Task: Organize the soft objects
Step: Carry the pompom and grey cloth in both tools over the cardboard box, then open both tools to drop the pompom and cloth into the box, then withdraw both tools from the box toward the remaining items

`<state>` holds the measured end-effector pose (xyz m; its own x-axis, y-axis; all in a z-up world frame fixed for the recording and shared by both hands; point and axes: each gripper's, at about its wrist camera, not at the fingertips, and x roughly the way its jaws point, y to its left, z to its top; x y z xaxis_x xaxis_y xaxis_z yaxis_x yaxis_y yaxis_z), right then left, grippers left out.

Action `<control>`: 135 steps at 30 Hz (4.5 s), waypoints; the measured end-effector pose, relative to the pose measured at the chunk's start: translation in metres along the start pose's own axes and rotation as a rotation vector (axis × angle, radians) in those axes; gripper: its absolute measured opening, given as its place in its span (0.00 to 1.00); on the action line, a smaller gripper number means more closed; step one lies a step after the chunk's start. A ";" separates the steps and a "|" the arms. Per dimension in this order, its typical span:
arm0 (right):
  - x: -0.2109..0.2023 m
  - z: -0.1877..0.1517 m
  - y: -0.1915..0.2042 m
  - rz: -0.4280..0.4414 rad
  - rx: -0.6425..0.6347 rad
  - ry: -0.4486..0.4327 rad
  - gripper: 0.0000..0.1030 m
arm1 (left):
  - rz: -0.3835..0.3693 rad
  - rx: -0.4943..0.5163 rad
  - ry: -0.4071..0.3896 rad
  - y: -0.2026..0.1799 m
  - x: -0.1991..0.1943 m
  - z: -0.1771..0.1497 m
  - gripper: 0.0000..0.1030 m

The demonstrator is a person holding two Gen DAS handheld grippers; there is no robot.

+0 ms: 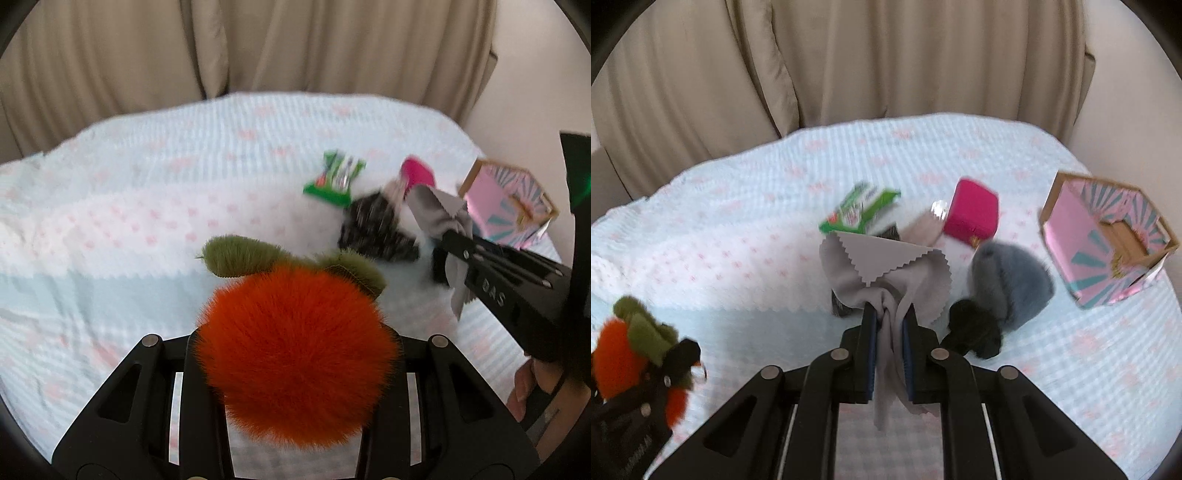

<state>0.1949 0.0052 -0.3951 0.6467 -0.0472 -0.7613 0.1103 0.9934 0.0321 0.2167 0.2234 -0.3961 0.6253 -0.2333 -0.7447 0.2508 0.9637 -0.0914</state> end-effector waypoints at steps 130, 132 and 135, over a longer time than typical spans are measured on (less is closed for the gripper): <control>-0.302 0.141 -0.386 0.170 -0.041 -0.181 0.99 | 0.105 0.010 -0.244 -0.375 -0.239 0.155 1.00; -0.311 0.135 -0.376 0.161 -0.053 -0.202 0.99 | 0.112 0.014 -0.251 -0.357 -0.249 0.145 1.00; -0.316 0.128 -0.357 0.167 -0.056 -0.220 0.99 | 0.116 0.002 -0.246 -0.327 -0.257 0.136 1.00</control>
<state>0.0482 -0.3477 -0.0834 0.8014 0.1017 -0.5894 -0.0493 0.9933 0.1044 0.0745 -0.0493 -0.0849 0.8109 -0.1458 -0.5667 0.1681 0.9857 -0.0130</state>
